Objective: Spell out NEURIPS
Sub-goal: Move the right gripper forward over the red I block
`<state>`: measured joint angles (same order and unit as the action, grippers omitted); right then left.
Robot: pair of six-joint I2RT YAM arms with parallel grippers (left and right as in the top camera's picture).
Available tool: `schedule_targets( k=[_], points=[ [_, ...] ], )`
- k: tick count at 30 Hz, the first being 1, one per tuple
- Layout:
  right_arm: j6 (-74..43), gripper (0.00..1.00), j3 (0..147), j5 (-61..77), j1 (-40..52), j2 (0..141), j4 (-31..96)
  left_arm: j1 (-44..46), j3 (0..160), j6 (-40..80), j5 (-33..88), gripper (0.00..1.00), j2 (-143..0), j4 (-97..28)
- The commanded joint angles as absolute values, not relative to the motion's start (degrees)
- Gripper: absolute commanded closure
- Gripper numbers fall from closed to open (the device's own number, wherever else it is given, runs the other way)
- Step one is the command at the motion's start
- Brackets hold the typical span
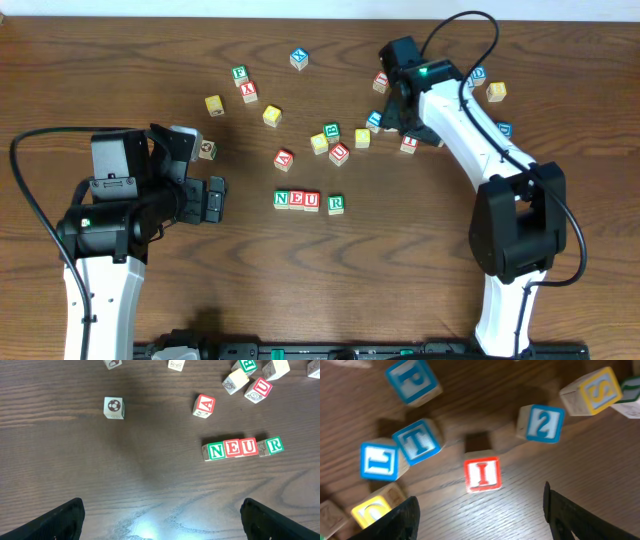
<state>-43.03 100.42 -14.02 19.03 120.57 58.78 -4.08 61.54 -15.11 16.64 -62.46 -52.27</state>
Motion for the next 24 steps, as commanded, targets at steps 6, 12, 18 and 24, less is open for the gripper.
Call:
schedule_targets(
  k=[6, 12, 18, 24],
  points=[
    [-44.1, 0.28, 101.4, -14.4, 17.5, 124.1, 59.6, -4.3, 62.8, -15.8, 17.3, 0.02, -62.1, -52.3],
    [-44.1, 0.28, 101.4, -14.4, 17.5, 125.9, 59.2, -4.3, 62.8, -15.8, 17.3, 0.02, -62.1, -52.3],
    [-44.1, 0.43, 101.4, -14.4, 17.5, 127.7, 59.0, -4.3, 62.8, -15.8, 17.3, 0.02, -62.1, -52.3],
    [-44.1, 0.49, 101.4, -14.4, 17.6, 130.2, 58.7, -4.3, 62.8, -15.8, 17.3, 0.02, -62.1, -52.3]
  ],
)
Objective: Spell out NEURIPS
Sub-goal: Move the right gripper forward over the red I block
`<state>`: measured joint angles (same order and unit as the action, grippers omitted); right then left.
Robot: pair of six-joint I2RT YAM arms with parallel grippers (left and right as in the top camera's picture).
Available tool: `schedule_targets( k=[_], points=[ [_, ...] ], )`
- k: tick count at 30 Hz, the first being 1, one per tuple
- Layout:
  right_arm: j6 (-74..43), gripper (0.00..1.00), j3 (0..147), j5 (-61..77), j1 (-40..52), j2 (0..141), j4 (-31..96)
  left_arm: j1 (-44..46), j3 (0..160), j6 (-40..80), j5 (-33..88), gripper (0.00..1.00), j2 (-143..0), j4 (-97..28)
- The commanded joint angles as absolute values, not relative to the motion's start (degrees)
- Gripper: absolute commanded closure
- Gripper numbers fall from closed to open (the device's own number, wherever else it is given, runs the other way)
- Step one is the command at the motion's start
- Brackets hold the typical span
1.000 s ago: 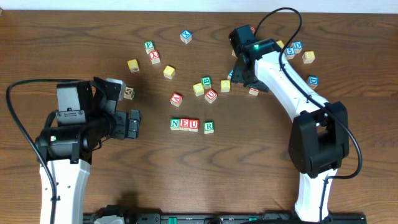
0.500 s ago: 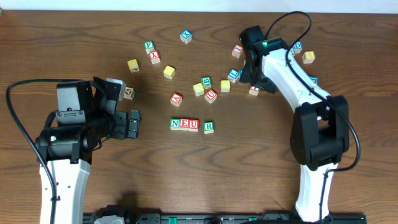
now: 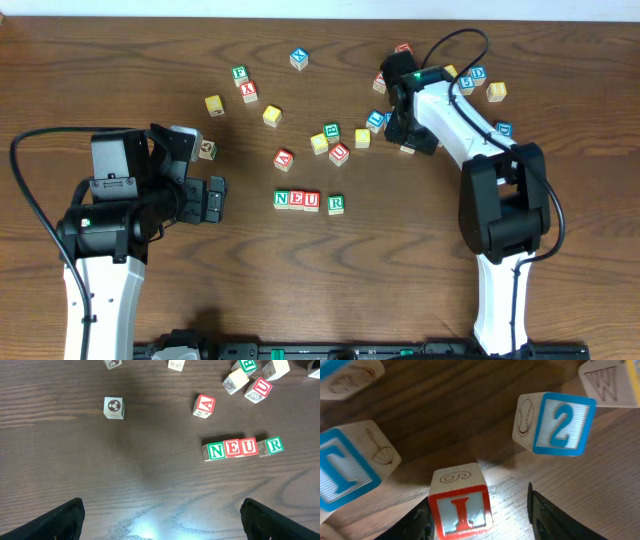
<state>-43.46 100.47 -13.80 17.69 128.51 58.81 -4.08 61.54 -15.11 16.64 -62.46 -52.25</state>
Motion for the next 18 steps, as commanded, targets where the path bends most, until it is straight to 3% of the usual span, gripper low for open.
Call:
schedule_targets(
  k=[1, 9, 18],
  points=[
    [-44.1, 0.52, 101.4, -14.3, 17.6, 130.3, 58.7, -4.3, 62.8, -15.8, 17.3, 0.02, -62.1, -52.3],
    [-43.2, 0.66, 101.5, -14.2, 17.6, 130.4, 57.8, -4.3, 62.8, -15.8, 17.3, 0.02, -62.1, -52.3],
    [-42.3, 0.72, 101.6, -14.2, 17.6, 130.4, 57.8, -4.3, 62.8, -15.8, 17.3, 0.02, -62.1, -52.3]
  ],
)
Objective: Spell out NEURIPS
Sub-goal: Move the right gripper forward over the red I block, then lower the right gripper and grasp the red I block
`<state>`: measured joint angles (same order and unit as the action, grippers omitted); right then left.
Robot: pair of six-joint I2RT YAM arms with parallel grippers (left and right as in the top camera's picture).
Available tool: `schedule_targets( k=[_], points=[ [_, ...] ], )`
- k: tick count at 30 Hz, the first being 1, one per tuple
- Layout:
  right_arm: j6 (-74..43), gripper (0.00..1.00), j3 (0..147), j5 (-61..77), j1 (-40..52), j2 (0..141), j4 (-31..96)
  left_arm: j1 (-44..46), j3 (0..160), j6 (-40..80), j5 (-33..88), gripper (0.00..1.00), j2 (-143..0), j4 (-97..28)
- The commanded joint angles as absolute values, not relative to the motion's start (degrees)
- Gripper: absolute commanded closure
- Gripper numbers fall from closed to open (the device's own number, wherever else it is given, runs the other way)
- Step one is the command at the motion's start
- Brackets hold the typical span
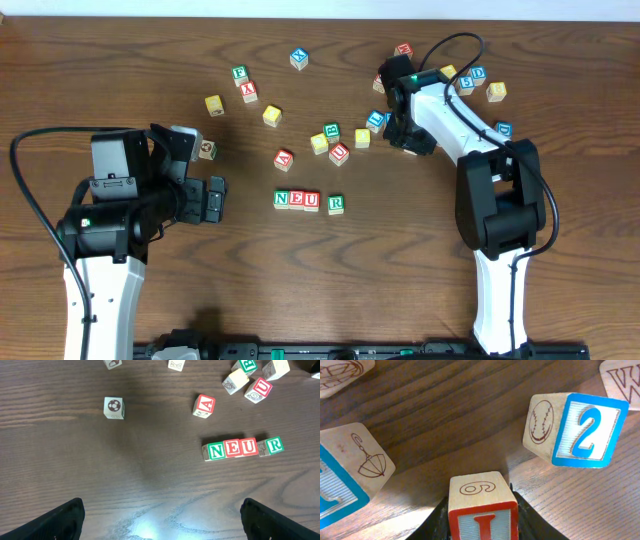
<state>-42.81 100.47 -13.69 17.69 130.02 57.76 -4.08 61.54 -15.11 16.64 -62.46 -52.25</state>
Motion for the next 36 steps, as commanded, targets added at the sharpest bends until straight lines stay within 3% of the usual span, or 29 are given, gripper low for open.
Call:
schedule_targets(
  k=[1, 15, 22, 36],
  points=[
    [-42.1, 0.73, 101.8, -14.0, 17.6, 130.4, 57.9, -4.3, 62.8, -15.8, 17.3, 0.02, -62.1, -52.3],
    [-38.4, 0.91, 110.4, -13.5, 17.6, 129.0, 65.5, -4.3, 62.8, -15.8, 17.3, 0.02, -62.1, -52.3],
    [-31.2, 0.99, 111.0, -8.5, 17.7, 125.0, 65.6, -4.3, 62.8, -15.8, 17.3, 0.02, -62.1, -52.3],
    [-22.5, 0.99, 110.8, -2.6, 23.3, 115.7, 65.4, -4.3, 62.8, -15.8, 17.3, 0.02, -62.1, -52.3]
  ],
)
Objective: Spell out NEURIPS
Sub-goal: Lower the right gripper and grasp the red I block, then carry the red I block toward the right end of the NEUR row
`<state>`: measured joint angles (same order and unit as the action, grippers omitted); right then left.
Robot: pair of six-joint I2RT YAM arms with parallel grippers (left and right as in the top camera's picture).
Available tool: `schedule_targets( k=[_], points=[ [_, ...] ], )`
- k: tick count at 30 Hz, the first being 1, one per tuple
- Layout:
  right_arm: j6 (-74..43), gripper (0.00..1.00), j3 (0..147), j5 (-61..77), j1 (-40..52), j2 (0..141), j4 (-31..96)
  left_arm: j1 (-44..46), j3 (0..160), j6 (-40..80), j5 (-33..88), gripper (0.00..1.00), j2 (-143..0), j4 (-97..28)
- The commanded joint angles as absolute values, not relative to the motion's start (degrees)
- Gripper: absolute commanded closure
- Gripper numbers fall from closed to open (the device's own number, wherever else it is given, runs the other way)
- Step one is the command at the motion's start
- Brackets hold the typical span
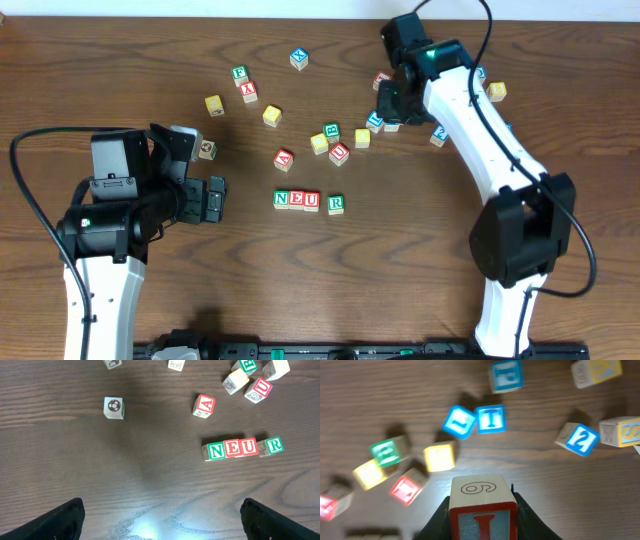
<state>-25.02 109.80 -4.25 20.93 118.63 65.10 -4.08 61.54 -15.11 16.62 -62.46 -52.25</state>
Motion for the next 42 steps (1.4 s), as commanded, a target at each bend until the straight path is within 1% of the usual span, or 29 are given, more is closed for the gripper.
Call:
schedule_targets(
  k=[1, 5, 9, 16, 18, 20, 27, 34, 42],
  points=[
    [-22.5, 0.99, 110.7, -2.7, 24.2, 115.0, 65.5, -4.3, 62.8, -15.8, 17.3, 0.02, -62.1, -52.3],
    [-22.2, 0.99, 109.4, -3.6, 26.8, 112.3, 65.3, -4.3, 62.8, -15.8, 17.3, 0.02, -62.1, -52.3],
    [-22.7, 0.99, 103.5, -4.6, 28.5, 107.6, 62.5, -4.3, 62.8, -15.8, 17.3, 0.02, -62.1, -52.3],
    [-26.6, 0.99, 81.4, -3.9, 29.0, 96.2, 52.0, -4.3, 62.8, -15.8, 17.3, 0.02, -62.1, -52.3],
    [-28.3, 0.96, 74.6, -3.7, 29.3, 93.4, 48.9, -4.3, 62.8, -15.8, 17.3, 0.02, -62.1, -52.3],
    [-29.4, 0.94, 70.9, -3.7, 29.9, 92.7, 47.5, -4.3, 62.8, -15.8, 17.3, 0.02, -62.1, -52.3],
    [-34.9, 0.96, 63.5, -4.6, 33.7, 92.8, 44.0, -4.3, 62.8, -15.8, 17.3, 0.02, -62.1, -52.3],
    [-40.9, 0.94, 57.2, -5.0, 37.6, 92.9, 39.1, -4.3, 62.8, -15.8, 17.3, 0.02, -62.1, -52.3],
    [-42.9, 0.94, 53.1, -5.0, 40.3, 92.9, 35.3, -4.3, 62.8, -15.8, 17.3, 0.02, -62.1, -52.3]
  ],
)
